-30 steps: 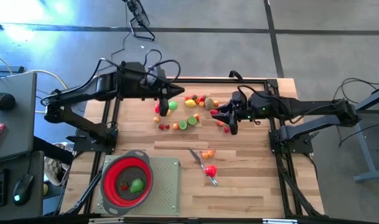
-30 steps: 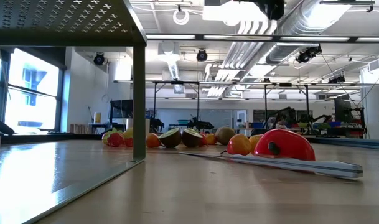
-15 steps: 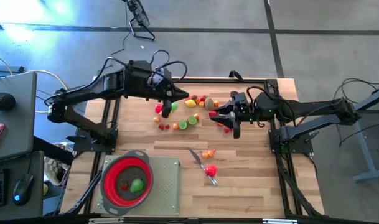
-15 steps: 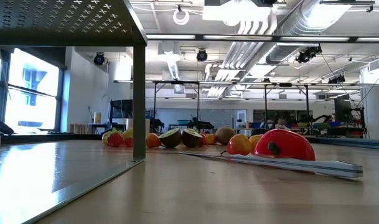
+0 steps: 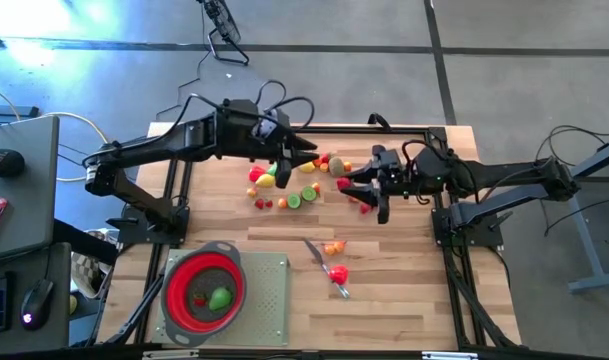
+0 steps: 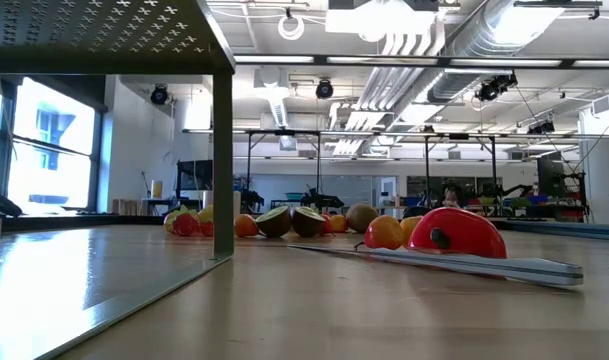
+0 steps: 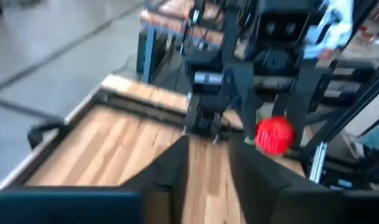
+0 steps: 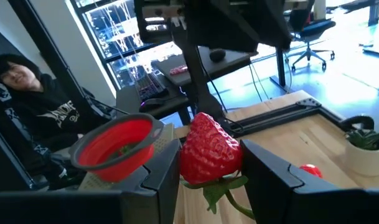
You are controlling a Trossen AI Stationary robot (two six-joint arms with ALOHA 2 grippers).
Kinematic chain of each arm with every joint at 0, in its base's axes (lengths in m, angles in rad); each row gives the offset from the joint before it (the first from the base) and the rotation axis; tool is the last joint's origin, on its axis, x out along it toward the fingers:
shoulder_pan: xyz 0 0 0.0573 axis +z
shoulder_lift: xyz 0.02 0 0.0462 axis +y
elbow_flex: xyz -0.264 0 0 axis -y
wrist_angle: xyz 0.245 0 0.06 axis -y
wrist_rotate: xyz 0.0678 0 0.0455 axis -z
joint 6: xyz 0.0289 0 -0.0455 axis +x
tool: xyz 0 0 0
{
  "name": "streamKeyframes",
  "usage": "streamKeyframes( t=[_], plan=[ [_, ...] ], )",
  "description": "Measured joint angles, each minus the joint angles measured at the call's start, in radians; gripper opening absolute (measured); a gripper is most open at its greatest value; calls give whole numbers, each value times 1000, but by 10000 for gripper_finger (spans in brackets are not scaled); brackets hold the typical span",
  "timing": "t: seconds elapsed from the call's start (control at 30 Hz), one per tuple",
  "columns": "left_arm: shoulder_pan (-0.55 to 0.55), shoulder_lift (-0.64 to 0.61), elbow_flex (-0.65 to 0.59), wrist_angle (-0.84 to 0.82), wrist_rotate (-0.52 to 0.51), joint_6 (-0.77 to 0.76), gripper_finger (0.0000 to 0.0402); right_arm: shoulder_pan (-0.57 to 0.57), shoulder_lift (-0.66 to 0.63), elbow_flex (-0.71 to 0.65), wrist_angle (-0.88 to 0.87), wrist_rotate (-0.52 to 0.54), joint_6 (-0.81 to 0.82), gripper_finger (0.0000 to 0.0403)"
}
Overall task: Pick & Place Fruit
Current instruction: Put the strawberry into the red strainer bowl on the shelf
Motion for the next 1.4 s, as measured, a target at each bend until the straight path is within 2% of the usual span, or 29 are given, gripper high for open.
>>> streamKeyframes(
  t=[0.23, 0.4, 0.5, 0.67, 0.8, 1.1, 1.2, 1.4],
  plan=[
    [0, 2, 0, 40, 3, 24, 245, 0, 0, 0, 22, 25, -8, 142],
    [-3, 16, 1, 45, 48, 33, 284, 0, 0, 0, 49, 25, -9, 142],
    [-7, 41, 0, 57, 58, -21, 289, 0, 0, 0, 70, 24, -27, 142],
    [-6, 76, 0, 130, 70, -299, 290, 1, 0, 0, 105, 23, -78, 139],
    [-6, 76, 0, 172, 116, -415, 290, 18, 0, 0, 126, 60, -143, 140],
    [-8, 87, 0, 218, 149, -473, 290, 59, 0, 0, 126, 199, -226, 139],
    [-20, 108, -1, 229, 163, -473, 290, 61, 0, 0, 118, 223, -228, 139],
    [-56, 169, 0, 351, 162, -472, 290, 61, 0, 0, 114, 237, -235, 139]
  ],
)
